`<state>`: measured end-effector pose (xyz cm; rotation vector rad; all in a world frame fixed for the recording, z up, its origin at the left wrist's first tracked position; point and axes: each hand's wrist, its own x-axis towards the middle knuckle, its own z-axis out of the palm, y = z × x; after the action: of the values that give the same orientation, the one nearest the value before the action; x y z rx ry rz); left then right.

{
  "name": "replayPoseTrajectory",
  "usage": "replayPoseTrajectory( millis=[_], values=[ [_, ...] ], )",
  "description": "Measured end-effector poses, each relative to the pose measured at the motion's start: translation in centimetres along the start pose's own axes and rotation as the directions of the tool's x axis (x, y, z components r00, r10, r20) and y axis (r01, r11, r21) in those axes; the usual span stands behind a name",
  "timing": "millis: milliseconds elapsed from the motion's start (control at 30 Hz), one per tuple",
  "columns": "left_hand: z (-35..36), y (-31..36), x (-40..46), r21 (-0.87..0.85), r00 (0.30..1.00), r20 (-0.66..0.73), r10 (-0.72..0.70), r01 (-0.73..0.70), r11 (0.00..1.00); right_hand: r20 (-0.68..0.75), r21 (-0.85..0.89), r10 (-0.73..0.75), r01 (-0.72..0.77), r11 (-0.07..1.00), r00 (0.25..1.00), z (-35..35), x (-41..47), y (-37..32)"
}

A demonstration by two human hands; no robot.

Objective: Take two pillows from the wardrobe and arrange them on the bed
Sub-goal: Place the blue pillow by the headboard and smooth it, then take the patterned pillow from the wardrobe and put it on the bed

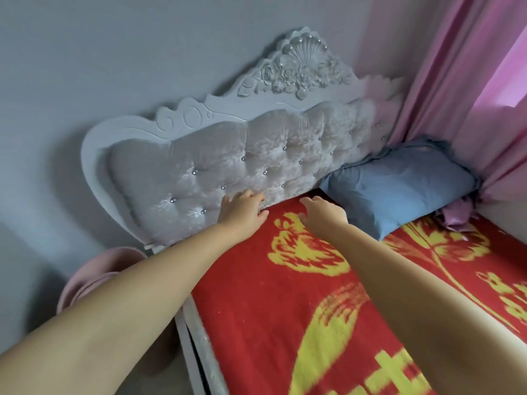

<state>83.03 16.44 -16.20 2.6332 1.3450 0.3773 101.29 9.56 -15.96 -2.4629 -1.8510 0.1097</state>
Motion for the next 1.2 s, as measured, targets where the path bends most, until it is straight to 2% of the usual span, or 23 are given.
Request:
replayPoseTrajectory(
  millis=[100, 200, 300, 400, 533, 733, 900, 1000, 1133, 1200],
  values=[
    [-2.0, -1.7, -0.4, 0.003, 0.996, 0.087, -0.005, 0.005, 1.0, 0.017, -0.001, 0.054, -0.054, 0.999, 0.998, -1.3, -1.1, -3.0],
    [-3.3, -1.3, 0.2, 0.014, 0.986, 0.154, 0.061, -0.063, 0.998, 0.023, -0.003, 0.115, -0.115, 0.993, 0.993, -2.0, -2.7, -3.6],
    [-4.6, -0.5, 0.9, 0.03, 0.976, 0.157, 0.153, -0.16, 0.987, -0.011, 0.016, 0.193, -0.193, 0.981, 0.981, -3.0, -3.9, -3.9],
    [-5.2, -1.0, 0.6, 0.024, 0.973, 0.14, 0.182, -0.187, 0.982, -0.025, 0.021, 0.241, -0.24, 0.97, 0.97, -3.5, -5.1, -5.2],
    [-4.2, -3.2, -2.2, -0.03, 0.98, 0.177, 0.088, -0.084, 0.996, 0.061, -0.091, 0.134, -0.128, 0.988, 0.989, -2.8, -7.1, -8.4],
    [-2.5, -8.2, -11.0, -0.048, 0.985, 0.163, -0.055, 0.063, 0.997, 0.125, -0.031, 0.057, -0.054, 0.998, 0.99, 0.1, -10.7, -14.0],
    [-3.7, -12.9, -21.2, -0.054, 0.97, 0.132, -0.203, 0.211, 0.976, 0.135, -0.079, -0.054, 0.065, 0.995, 0.989, 2.0, -16.1, -18.9],
    [-4.6, -15.4, -29.0, -0.122, 0.956, 0.113, -0.271, 0.284, 0.951, 0.171, -0.084, -0.133, 0.149, 0.985, 0.976, 3.3, -19.9, -23.1],
    [-5.5, -18.3, -38.5, -0.256, 0.938, 0.17, -0.303, 0.339, 0.905, 0.233, -0.076, -0.242, 0.266, 0.961, 0.942, 4.8, -24.9, -29.8],
    [-6.1, -20.2, -42.5, -0.253, 0.923, 0.175, -0.344, 0.379, 0.89, 0.245, -0.079, -0.282, 0.309, 0.948, 0.928, 5.3, -27.1, -33.4]
  ],
)
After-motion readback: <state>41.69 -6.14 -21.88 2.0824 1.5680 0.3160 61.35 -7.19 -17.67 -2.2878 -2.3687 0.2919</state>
